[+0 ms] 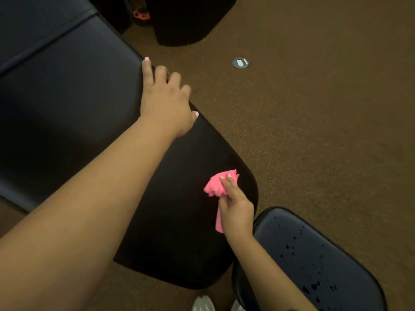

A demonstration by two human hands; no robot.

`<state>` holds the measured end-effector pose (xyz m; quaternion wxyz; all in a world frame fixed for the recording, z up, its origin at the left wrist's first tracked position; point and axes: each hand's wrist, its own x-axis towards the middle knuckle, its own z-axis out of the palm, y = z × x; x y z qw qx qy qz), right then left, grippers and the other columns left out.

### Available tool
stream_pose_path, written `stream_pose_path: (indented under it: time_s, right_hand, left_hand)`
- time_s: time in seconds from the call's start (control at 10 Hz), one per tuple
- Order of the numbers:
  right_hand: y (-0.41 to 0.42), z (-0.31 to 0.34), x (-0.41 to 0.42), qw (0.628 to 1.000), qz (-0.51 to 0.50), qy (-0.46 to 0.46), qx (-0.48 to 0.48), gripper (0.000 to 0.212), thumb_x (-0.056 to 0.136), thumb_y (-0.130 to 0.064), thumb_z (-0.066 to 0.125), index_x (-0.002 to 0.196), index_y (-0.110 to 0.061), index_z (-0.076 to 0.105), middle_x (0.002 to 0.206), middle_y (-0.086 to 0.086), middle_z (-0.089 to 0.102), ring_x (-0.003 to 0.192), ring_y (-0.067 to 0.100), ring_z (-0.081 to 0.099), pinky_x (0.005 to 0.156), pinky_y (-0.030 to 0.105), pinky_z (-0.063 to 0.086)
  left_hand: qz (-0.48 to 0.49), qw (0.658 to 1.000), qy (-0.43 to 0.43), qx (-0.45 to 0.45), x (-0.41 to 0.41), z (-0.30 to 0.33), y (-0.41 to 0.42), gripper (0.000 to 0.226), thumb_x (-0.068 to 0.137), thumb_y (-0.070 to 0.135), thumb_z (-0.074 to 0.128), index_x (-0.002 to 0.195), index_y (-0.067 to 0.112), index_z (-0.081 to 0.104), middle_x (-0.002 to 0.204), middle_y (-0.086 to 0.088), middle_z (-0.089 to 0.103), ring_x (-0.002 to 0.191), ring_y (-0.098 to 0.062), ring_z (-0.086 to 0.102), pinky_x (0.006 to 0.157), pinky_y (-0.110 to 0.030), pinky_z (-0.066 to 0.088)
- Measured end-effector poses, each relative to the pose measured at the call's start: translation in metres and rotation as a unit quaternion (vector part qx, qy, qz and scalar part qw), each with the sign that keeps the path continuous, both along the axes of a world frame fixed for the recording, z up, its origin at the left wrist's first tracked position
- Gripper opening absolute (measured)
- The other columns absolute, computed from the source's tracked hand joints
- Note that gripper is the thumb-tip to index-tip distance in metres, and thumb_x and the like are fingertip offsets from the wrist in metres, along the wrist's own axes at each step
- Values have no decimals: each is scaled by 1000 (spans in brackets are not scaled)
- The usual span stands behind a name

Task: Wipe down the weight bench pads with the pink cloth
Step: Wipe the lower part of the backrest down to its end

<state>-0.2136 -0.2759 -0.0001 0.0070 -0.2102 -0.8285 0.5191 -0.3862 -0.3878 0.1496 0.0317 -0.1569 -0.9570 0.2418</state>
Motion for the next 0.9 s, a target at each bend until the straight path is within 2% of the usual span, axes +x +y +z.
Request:
stream_pose_path:
  time_s: [0.1, 0.3, 0.4, 0.5, 0.6, 0.7, 0.8, 0.9]
  right_hand:
    - [-10, 11, -16, 999, -28, 12, -21, 47, 88, -4, 53, 129, -26, 54, 136, -8, 51, 117, 2, 50, 98, 11, 33]
    - [-33, 18, 11, 990, 97, 100, 38, 53, 84, 1, 58, 129, -28, 53, 135, -21, 38, 127, -8, 32, 104, 4, 23]
    - [-23, 2, 30, 983, 129, 107, 73, 56, 82, 1, 61, 130, -27, 51, 135, -19, 39, 127, 0, 39, 108, 12, 25]
    - [-4, -3, 26, 991, 116, 30, 55, 52, 86, -3, 58, 129, -31, 51, 134, -24, 36, 125, -1, 42, 108, 16, 30]
    - [-2, 1, 11, 997, 75, 2, 32, 48, 88, -5, 55, 128, -31, 53, 137, -18, 43, 125, -3, 40, 106, 11, 27]
    - [-15, 10, 7, 998, 60, 14, 11, 48, 89, -6, 54, 131, -29, 50, 139, -16, 43, 124, -6, 37, 103, 4, 23]
    - [-28, 13, 22, 993, 104, 49, 22, 52, 88, -5, 55, 133, -31, 46, 136, -24, 34, 126, -6, 35, 104, 6, 24]
    - [-22, 2, 39, 985, 146, 76, 53, 59, 85, -4, 59, 133, -33, 43, 136, -24, 35, 127, 4, 43, 105, 15, 31]
  left_hand:
    - [3, 1000, 5, -1, 0, -1, 0, 65, 92, 62, 36, 139, 18, 45, 142, -13, 40, 136, -38, 27, 116, -59, -2]
    - [3, 1000, 9, -2, 0, -2, -1, 65, 91, 63, 35, 137, 18, 46, 141, -13, 41, 135, -38, 28, 116, -59, -1]
    - [2, 1000, 9, 0, -1, -2, 0, 66, 91, 63, 35, 137, 17, 46, 141, -13, 41, 134, -38, 28, 116, -59, -1]
    - [0, 1000, 9, 0, -2, -2, 0, 66, 91, 63, 34, 137, 18, 46, 141, -13, 41, 135, -38, 28, 116, -59, -1]
    - [0, 1000, 12, 2, -2, -2, -1, 66, 91, 63, 34, 137, 18, 46, 141, -13, 41, 135, -39, 28, 116, -59, -1]
    - [1, 1000, 18, -6, -2, -2, 0, 65, 91, 63, 35, 137, 19, 47, 142, -14, 41, 135, -39, 28, 116, -59, 0]
    - [-4, 1000, 15, -10, -2, -1, -3, 65, 91, 63, 36, 138, 20, 46, 143, -13, 40, 137, -38, 26, 116, -59, -1]
    - [-15, 1000, 5, 8, 1, 0, -4, 66, 92, 62, 37, 144, 21, 41, 148, -12, 37, 142, -35, 20, 115, -59, -5]
